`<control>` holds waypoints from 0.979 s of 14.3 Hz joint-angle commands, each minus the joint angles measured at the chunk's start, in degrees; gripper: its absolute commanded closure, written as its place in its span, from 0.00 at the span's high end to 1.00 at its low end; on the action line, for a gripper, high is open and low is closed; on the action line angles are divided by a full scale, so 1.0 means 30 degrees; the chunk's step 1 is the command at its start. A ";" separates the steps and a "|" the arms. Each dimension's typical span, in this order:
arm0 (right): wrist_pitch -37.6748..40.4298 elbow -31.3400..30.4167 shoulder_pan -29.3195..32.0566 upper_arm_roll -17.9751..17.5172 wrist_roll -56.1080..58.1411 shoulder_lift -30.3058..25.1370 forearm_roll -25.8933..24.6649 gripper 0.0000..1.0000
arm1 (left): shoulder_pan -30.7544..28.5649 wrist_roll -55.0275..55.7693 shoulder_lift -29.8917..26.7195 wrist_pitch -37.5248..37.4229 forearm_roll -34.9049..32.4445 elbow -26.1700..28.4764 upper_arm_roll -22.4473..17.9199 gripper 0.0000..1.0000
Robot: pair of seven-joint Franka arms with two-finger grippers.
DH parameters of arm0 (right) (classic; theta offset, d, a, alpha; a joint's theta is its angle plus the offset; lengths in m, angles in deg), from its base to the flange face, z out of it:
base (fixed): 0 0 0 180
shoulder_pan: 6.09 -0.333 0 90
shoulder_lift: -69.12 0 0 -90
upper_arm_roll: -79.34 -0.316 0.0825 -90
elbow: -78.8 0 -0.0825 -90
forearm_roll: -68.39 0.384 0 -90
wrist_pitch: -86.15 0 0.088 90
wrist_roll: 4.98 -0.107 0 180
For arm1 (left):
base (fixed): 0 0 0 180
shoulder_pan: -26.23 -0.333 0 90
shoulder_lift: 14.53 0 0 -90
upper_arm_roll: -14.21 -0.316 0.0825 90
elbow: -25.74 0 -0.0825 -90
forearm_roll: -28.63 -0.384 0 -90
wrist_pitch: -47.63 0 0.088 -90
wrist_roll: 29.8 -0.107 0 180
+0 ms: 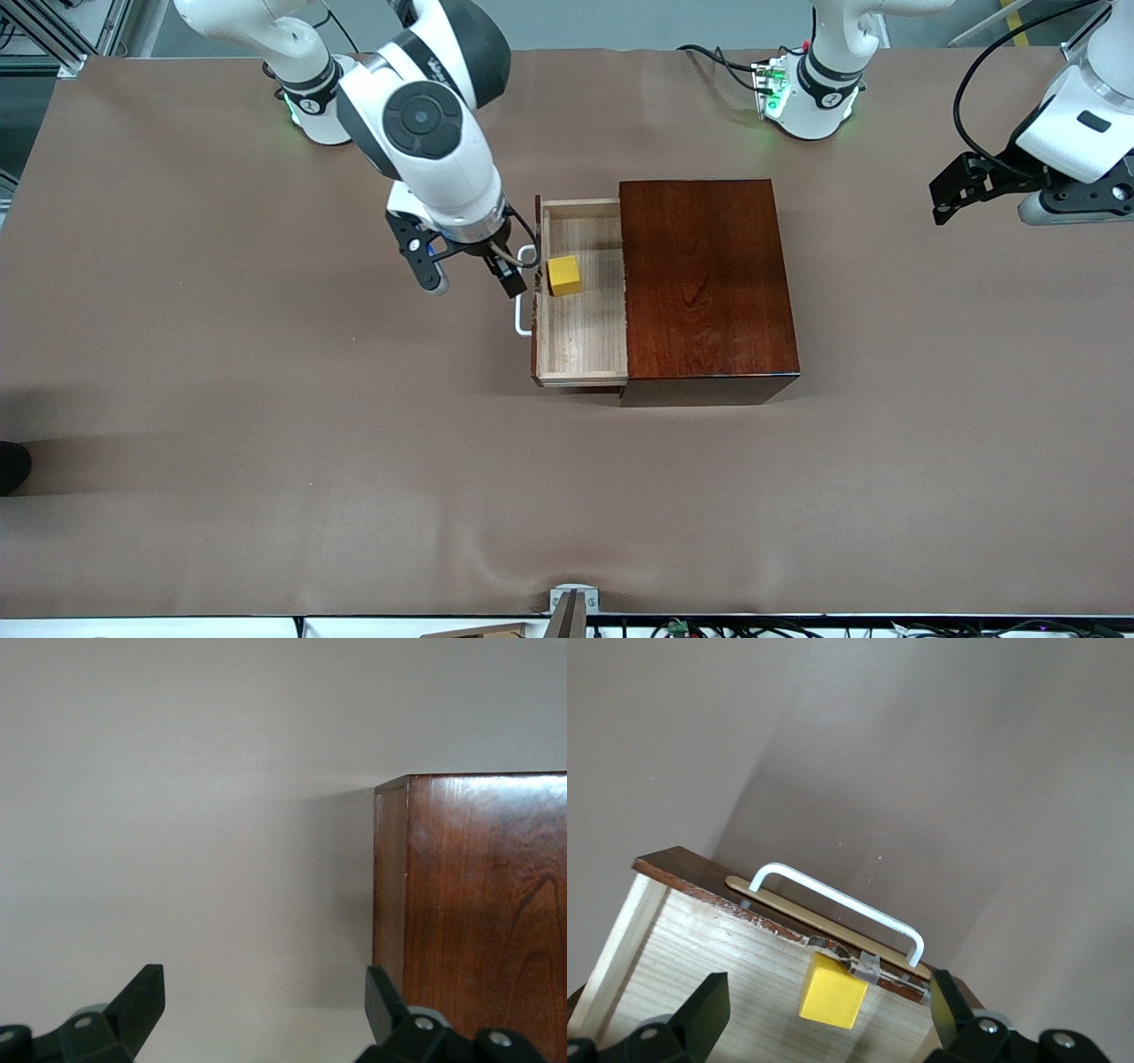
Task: Open drawer, take yellow block, close drawer
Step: 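Lower the right gripper into the open drawer over the yellow cube, then grasp the yellow cube with the right gripper while the left gripper approaches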
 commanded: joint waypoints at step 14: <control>-0.1725 0.1543 -0.2138 0.0192 -0.7042 0.3884 0.0138 1.00 | -0.2059 -0.0445 -0.0161 -0.0364 -0.0115 -0.0295 0.2718 1.00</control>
